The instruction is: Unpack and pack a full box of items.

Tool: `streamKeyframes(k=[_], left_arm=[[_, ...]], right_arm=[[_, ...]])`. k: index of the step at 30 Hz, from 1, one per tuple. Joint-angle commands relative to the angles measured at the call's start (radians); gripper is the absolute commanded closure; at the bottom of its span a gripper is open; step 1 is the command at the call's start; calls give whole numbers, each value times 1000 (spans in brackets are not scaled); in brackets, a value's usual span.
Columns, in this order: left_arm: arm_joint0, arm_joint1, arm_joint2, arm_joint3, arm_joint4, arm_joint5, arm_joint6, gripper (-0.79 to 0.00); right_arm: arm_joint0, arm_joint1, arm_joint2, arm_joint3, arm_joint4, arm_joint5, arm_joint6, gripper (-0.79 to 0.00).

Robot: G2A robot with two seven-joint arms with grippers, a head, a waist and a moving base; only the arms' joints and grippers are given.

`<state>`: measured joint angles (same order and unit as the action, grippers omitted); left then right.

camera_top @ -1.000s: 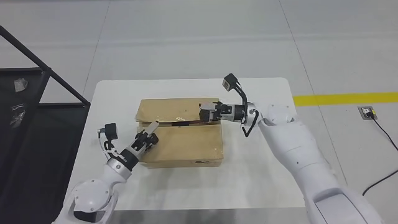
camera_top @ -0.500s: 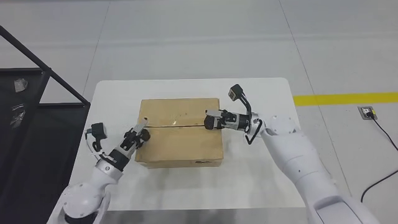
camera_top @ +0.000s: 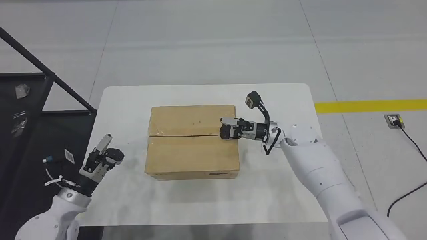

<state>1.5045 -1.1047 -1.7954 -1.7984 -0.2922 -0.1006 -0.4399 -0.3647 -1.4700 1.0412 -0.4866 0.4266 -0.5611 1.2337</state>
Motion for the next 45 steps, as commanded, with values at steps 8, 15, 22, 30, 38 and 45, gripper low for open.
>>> streamKeyframes(k=[8, 15, 22, 30, 38, 45], left_arm=[[-8, -5, 36, 35, 24, 43, 56, -785], [-61, -26, 144, 178, -72, 127, 145, -785], [-153, -48, 216, 321, -179, 143, 234, -785], [-304, -76, 296, 444, -248, 147, 345, -785], [-369, -89, 308, 500, -262, 99, 381, -785], [-314, -86, 247, 398, -242, 21, 426, -785]], right_arm=[[0, 0, 0, 0, 0, 0, 0, -785], [0, 0, 0, 0, 0, 0, 0, -785], [0, 0, 0, 0, 0, 0, 0, -785], [0, 0, 0, 0, 0, 0, 0, -785], [0, 0, 0, 0, 0, 0, 0, -785], [0, 0, 0, 0, 0, 0, 0, -785]])
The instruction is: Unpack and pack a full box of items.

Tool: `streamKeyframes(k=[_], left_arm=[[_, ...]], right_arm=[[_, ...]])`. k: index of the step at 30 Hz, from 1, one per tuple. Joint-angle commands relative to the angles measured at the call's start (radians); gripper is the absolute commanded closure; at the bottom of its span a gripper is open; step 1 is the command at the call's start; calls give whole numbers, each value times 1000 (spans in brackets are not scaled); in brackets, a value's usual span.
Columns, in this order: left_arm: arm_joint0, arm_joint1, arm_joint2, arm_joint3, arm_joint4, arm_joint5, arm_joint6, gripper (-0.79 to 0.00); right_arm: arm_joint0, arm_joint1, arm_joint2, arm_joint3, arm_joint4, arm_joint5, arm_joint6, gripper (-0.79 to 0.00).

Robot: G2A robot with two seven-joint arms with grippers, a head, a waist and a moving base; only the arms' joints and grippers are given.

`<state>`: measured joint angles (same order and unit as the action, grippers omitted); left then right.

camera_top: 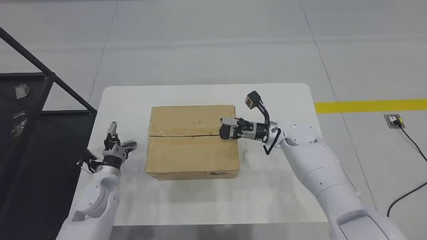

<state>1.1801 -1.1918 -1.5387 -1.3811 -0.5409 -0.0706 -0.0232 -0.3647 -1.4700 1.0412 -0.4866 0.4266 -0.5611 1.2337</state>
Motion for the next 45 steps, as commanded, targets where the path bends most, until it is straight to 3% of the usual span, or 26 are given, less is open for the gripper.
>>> streamKeyframes(k=[1, 9, 15, 24, 36, 45], left_arm=[[26, 1, -25, -55, 13, -22, 23, -785], [141, 5, -104, -294, 98, -72, 89, -785], [189, 2, -102, -417, 171, -68, 106, -785], [172, -7, -62, -468, 225, -35, 116, -785], [153, -18, 0, -519, 322, -20, 120, -785], [106, -31, 97, -515, 430, 12, 120, -785]], right_arm=[[0, 0, 0, 0, 0, 0, 0, -785], [0, 0, 0, 0, 0, 0, 0, -785], [0, 0, 0, 0, 0, 0, 0, -785], [-102, 39, 44, -204, -50, -7, -35, -785], [-307, 104, 183, -547, -64, -123, -100, -785], [-417, 137, 253, -674, -66, -104, -115, -785]])
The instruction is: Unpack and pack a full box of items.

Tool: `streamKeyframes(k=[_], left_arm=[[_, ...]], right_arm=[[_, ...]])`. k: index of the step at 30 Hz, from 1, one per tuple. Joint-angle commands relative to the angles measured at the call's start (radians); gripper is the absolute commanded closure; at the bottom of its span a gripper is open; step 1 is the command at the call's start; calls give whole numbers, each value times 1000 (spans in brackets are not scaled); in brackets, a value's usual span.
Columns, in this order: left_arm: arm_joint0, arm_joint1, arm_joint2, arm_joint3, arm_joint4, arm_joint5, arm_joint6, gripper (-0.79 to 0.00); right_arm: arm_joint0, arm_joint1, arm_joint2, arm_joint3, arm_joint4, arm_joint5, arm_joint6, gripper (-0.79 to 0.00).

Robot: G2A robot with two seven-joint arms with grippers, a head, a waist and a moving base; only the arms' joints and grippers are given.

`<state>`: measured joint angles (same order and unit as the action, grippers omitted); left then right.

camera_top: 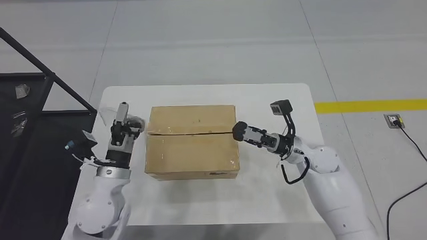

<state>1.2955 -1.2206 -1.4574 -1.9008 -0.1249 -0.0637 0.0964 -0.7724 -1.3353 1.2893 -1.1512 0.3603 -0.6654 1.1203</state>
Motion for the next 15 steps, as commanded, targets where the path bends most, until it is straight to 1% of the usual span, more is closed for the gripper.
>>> streamKeyframes(k=[1, 8, 15], left_arm=[[-18, -4, 30, 9, 24, 9, 0, -785], [-86, -19, 120, 51, 90, 42, 17, -785], [-147, -36, 205, 114, 146, 79, 21, -785]], right_arm=[[-19, 5, 11, -18, 1, -1, -5, -785], [-77, 23, 41, -73, 2, -3, -14, -785], [-127, 40, 69, -118, 5, -4, -21, -785]])
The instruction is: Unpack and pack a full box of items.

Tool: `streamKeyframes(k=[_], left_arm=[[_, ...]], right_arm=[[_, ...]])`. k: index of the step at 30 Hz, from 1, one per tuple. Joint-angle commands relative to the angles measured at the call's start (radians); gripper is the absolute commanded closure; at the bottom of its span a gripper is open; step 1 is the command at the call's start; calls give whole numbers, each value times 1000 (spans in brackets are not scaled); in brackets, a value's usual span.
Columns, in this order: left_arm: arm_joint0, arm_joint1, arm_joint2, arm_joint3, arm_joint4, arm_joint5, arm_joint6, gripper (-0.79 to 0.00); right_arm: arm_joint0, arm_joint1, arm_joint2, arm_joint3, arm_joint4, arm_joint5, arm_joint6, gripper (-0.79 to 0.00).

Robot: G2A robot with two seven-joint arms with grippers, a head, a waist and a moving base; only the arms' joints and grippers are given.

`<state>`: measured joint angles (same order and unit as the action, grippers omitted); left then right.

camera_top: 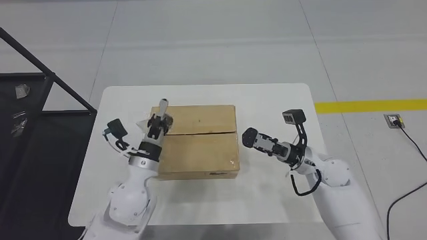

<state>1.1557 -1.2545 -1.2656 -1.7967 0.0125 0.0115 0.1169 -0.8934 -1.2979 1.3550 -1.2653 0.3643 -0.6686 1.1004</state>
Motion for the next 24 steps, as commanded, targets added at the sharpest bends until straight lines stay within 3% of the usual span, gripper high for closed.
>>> streamKeyframes(k=[1, 24], left_arm=[[-14, -5, 24, 17, 17, 6, 1, -785], [-126, -60, 209, 143, 146, 78, -39, -785]], right_arm=[[-11, 4, 7, -8, 1, -1, -2, -785], [-42, 36, 18, 11, 47, -19, -5, -785]])
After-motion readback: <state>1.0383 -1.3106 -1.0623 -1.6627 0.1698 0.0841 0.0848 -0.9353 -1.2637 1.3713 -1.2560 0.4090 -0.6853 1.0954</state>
